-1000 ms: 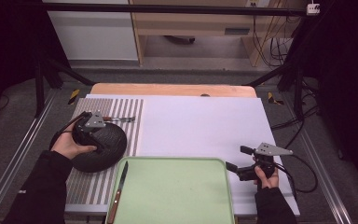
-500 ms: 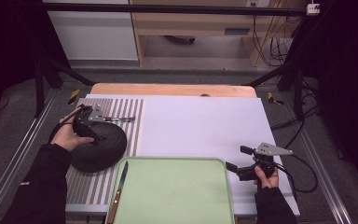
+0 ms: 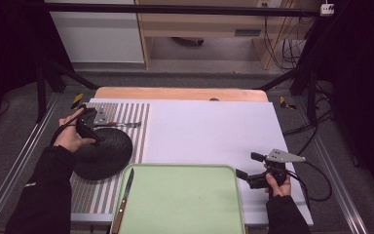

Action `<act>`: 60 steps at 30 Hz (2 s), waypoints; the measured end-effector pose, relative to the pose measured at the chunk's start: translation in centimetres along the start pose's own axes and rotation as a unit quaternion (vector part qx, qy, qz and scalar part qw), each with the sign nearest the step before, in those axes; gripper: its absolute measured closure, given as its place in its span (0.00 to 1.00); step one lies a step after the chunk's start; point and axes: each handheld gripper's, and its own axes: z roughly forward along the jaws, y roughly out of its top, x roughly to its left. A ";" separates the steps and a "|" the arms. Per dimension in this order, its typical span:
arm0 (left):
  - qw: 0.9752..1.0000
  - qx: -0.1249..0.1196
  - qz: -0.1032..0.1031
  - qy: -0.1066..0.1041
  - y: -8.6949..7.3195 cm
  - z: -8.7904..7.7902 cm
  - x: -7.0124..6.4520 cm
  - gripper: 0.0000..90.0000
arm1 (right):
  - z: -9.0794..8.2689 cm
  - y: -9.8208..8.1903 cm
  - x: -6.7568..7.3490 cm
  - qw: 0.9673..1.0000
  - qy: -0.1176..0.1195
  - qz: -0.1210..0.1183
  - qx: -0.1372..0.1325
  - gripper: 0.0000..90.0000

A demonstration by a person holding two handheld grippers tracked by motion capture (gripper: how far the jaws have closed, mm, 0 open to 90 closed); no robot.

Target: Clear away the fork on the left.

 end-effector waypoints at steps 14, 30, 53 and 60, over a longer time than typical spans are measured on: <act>0.998 0.009 0.030 0.047 -1.3 1.7 2.2 0.08 | -0.1 0.0 0.0 1.000 -0.001 0.000 0.001 0.01; 0.995 0.032 0.085 0.053 -2.5 3.3 3.2 0.24 | 0.0 -0.1 -0.1 1.000 -0.001 0.004 0.003 0.01; 0.983 0.042 0.178 0.029 -3.6 5.3 2.8 0.48 | 0.1 -0.1 -0.2 1.000 -0.001 0.005 0.004 0.01; 0.983 0.044 0.175 0.029 -3.3 5.8 2.6 0.50 | 0.0 -0.1 -0.2 1.000 -0.001 0.007 0.001 0.01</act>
